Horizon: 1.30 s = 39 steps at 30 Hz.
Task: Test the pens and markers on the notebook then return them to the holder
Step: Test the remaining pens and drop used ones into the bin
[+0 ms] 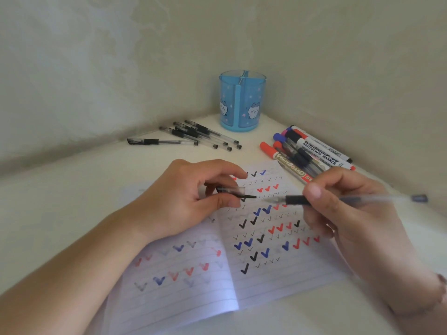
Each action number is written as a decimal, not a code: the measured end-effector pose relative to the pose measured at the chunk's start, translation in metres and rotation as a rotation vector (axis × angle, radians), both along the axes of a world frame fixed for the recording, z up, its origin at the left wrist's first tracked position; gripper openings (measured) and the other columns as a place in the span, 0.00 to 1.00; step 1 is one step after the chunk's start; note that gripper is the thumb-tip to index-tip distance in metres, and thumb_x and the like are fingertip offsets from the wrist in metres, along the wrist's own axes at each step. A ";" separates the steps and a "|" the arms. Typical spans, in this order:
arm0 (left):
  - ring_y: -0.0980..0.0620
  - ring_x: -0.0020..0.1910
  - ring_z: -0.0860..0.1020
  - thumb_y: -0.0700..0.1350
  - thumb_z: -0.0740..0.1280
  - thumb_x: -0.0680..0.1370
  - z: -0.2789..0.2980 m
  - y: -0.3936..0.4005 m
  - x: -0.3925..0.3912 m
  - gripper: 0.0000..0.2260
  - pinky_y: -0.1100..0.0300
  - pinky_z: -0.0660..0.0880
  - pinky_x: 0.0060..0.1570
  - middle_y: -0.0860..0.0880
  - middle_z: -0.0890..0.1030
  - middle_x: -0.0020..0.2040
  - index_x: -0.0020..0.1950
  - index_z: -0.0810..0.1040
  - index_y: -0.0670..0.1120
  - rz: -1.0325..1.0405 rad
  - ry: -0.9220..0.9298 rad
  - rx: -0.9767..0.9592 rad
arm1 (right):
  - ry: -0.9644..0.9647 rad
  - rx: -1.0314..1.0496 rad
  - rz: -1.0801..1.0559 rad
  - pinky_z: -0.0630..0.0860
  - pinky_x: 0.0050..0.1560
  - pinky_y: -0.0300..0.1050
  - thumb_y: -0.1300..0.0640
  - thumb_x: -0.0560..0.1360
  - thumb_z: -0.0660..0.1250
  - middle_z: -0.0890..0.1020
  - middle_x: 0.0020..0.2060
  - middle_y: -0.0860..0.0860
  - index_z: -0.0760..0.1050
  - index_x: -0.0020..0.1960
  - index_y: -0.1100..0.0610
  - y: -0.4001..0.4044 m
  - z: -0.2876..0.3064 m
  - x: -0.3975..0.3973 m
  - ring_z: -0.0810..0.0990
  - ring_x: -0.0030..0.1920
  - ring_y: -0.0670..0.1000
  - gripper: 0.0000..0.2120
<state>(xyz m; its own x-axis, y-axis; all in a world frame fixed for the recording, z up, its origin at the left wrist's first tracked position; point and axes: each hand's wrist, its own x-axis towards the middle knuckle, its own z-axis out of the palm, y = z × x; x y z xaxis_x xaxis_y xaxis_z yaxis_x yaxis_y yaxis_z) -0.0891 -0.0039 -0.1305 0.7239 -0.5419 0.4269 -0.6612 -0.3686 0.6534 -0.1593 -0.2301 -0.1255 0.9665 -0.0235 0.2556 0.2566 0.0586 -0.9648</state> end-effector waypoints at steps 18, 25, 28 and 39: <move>0.59 0.38 0.83 0.42 0.73 0.71 0.010 -0.013 -0.017 0.13 0.73 0.73 0.43 0.56 0.86 0.42 0.53 0.76 0.53 -0.155 0.208 -0.234 | -0.047 -0.030 0.097 0.68 0.25 0.34 0.55 0.62 0.74 0.86 0.33 0.58 0.86 0.39 0.53 0.005 0.000 -0.005 0.73 0.21 0.54 0.07; 0.48 0.33 0.84 0.38 0.72 0.71 0.008 -0.013 -0.019 0.10 0.63 0.77 0.30 0.46 0.86 0.40 0.49 0.80 0.49 -0.212 0.324 -0.357 | -0.052 0.029 0.063 0.71 0.24 0.36 0.63 0.61 0.72 0.85 0.32 0.59 0.85 0.37 0.59 0.013 0.000 -0.008 0.72 0.20 0.54 0.05; 0.49 0.34 0.84 0.39 0.72 0.72 0.004 -0.015 -0.018 0.07 0.64 0.77 0.33 0.49 0.86 0.39 0.48 0.80 0.47 -0.227 0.313 -0.341 | -0.057 0.011 0.052 0.71 0.24 0.37 0.61 0.61 0.73 0.85 0.31 0.59 0.85 0.37 0.58 0.012 -0.002 -0.007 0.73 0.21 0.54 0.05; 0.59 0.53 0.81 0.48 0.75 0.71 0.007 0.009 0.014 0.14 0.70 0.72 0.56 0.59 0.84 0.50 0.55 0.80 0.54 0.028 0.064 -0.097 | -0.166 -0.278 -0.364 0.74 0.31 0.52 0.53 0.67 0.74 0.86 0.37 0.50 0.82 0.43 0.49 -0.001 -0.003 0.001 0.79 0.31 0.58 0.05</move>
